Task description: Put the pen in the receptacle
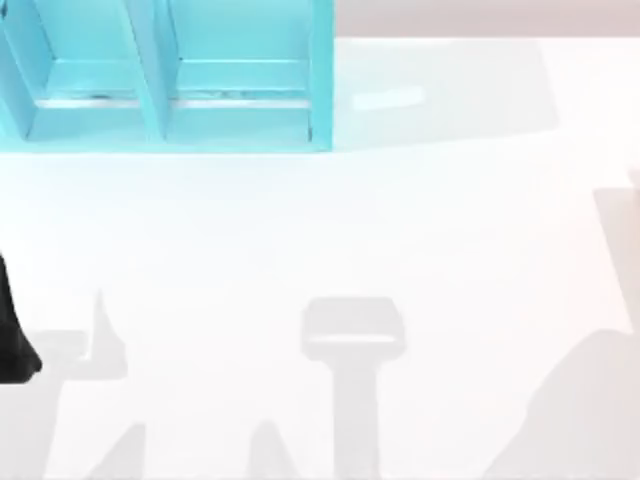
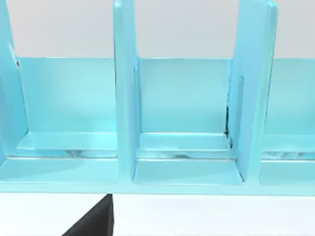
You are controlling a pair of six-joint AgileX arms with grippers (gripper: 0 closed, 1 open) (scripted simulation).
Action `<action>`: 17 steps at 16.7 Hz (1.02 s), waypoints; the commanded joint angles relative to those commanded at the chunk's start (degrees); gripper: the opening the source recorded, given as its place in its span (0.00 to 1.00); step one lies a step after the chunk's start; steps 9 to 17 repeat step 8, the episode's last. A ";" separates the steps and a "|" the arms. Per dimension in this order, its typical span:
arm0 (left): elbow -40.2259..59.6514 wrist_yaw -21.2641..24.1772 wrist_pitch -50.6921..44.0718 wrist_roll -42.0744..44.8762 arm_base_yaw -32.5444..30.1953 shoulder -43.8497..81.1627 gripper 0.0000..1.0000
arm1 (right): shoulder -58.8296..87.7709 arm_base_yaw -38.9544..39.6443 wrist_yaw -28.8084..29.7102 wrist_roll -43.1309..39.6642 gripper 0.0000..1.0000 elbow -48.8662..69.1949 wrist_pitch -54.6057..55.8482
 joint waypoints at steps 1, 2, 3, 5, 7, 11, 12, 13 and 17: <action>0.00 0.00 0.00 0.00 0.00 0.00 1.00 | 0.00 0.00 0.00 0.00 0.90 0.00 0.00; 0.00 0.00 0.00 0.00 0.00 0.00 1.00 | 0.00 0.00 0.00 0.00 0.98 0.00 0.00; 0.00 0.00 0.00 0.00 0.00 0.00 1.00 | 0.00 0.00 0.00 0.00 1.00 0.00 0.00; 0.00 0.00 0.00 0.00 0.00 0.00 1.00 | 0.00 0.00 0.00 0.00 1.00 0.00 0.00; 0.00 0.00 0.00 0.00 0.00 0.00 1.00 | 0.00 0.00 0.00 0.00 1.00 0.00 0.00; 0.00 0.00 0.00 0.00 0.00 0.00 1.00 | 0.00 0.00 0.00 0.00 1.00 0.00 0.00; 0.00 0.00 0.00 0.00 0.00 0.00 1.00 | 0.00 0.00 0.00 0.00 1.00 0.00 0.00; 0.00 0.00 0.00 0.00 0.00 0.00 1.00 | 0.00 0.00 0.00 0.00 1.00 0.00 0.00; 0.00 0.00 0.00 0.00 0.00 0.00 1.00 | 0.00 0.00 0.00 0.00 1.00 0.00 0.00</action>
